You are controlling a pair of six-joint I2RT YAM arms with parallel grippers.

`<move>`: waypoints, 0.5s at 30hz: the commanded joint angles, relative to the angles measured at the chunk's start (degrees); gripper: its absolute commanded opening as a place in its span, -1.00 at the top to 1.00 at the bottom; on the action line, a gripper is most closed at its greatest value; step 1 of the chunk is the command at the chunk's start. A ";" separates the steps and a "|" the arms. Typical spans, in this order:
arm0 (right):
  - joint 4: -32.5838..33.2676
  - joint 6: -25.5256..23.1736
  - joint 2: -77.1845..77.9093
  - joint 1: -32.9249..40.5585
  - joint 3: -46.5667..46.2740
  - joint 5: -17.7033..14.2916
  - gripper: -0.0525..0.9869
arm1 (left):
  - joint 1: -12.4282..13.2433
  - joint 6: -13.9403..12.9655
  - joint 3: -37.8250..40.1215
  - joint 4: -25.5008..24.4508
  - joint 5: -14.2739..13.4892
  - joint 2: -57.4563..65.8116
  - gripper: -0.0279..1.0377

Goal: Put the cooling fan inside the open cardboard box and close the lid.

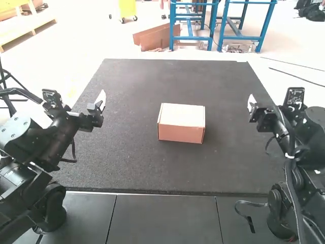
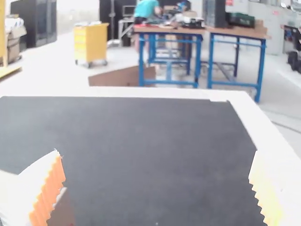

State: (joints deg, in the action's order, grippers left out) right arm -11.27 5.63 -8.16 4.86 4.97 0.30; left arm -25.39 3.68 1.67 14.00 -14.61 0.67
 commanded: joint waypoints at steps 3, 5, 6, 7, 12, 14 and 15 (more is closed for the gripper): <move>-0.77 0.52 5.53 0.59 -3.30 -4.95 -0.85 | 0.51 -0.26 -1.58 0.41 -1.38 -0.67 -0.81; -0.77 0.70 8.34 0.67 -4.71 -4.51 -0.84 | 0.78 -0.08 -1.85 -1.61 -1.91 -0.67 -0.81; -0.60 0.79 8.87 0.59 -4.97 -4.07 -0.84 | 0.95 0.71 -1.76 -2.93 -1.91 -0.67 -0.80; -0.60 0.79 8.60 0.41 -4.88 -4.16 -0.84 | 1.30 1.41 -1.85 -3.89 -1.91 -0.67 -0.80; 1.51 -0.97 8.52 0.76 -4.97 -4.07 -0.84 | 5.96 3.79 -1.76 -7.23 -2.00 -0.67 -0.81; 3.01 -2.90 8.43 0.76 -4.97 -3.37 -0.84 | 8.78 4.67 -1.76 -9.25 -1.91 -0.67 -0.81; 3.80 -3.26 8.43 0.67 -4.97 -3.02 -0.84 | 10.27 5.28 -1.76 -10.40 -1.91 -0.67 -0.81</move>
State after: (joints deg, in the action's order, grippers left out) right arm -8.03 4.60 -0.30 5.08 0.21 -3.03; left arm -18.20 6.52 0.34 4.54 -15.75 0.69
